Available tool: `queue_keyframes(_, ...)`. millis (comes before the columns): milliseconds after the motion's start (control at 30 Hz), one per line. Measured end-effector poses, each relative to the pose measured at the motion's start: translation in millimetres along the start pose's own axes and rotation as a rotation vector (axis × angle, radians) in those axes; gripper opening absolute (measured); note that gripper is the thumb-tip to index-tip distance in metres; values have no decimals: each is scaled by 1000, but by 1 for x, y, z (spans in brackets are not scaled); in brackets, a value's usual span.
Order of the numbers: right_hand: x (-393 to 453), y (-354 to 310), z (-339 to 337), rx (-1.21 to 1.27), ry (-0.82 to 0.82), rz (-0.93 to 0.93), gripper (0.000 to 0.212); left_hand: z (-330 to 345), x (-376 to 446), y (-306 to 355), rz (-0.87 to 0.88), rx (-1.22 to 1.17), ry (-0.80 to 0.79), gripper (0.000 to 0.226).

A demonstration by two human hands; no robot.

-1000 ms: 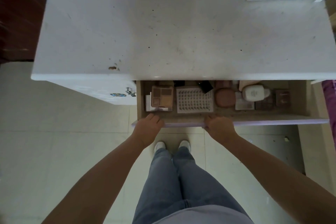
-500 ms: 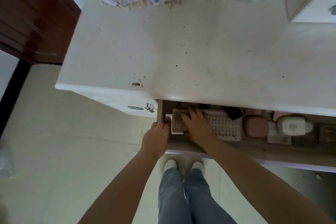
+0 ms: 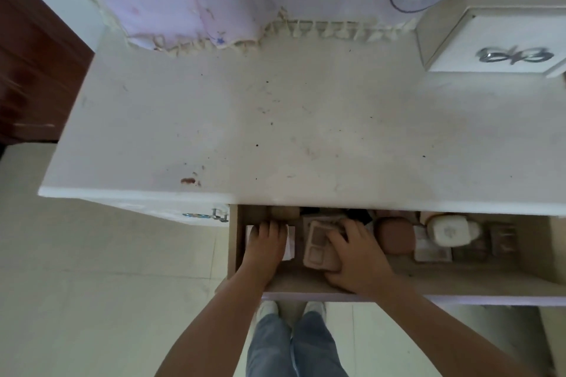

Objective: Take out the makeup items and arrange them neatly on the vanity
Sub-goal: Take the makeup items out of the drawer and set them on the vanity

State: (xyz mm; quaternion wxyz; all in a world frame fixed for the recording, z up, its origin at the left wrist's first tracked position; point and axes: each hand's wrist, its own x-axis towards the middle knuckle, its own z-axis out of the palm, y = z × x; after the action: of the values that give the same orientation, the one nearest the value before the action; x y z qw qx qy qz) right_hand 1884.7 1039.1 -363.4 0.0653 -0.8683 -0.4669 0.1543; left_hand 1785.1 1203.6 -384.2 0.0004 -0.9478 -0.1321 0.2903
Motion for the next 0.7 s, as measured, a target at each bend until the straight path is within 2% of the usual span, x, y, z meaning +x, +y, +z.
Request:
queue_keyframes(67, -2, -3, -9, 17, -5, 15, 78, -4, -1, 0, 12, 7, -22, 55)
queue_keyframes(233, -1, -18, -41, -33, 6, 39, 81, -35, -22, -3, 52, -62, 70, 60)
queue_keyframes(433, 39, -45, -90, -104, 46, -63, 84, -93, -51, -50, 61, -21, 151, 65)
queue_keyframes(567, 90, -72, -121, -147, 61, -105, 81, -118, -68, -106, -94, -51, 215, 68)
queue_keyframes(700, 145, -118, -132, -188, 79, -148, 78, -124, -74, -174, -225, -87, 213, 72)
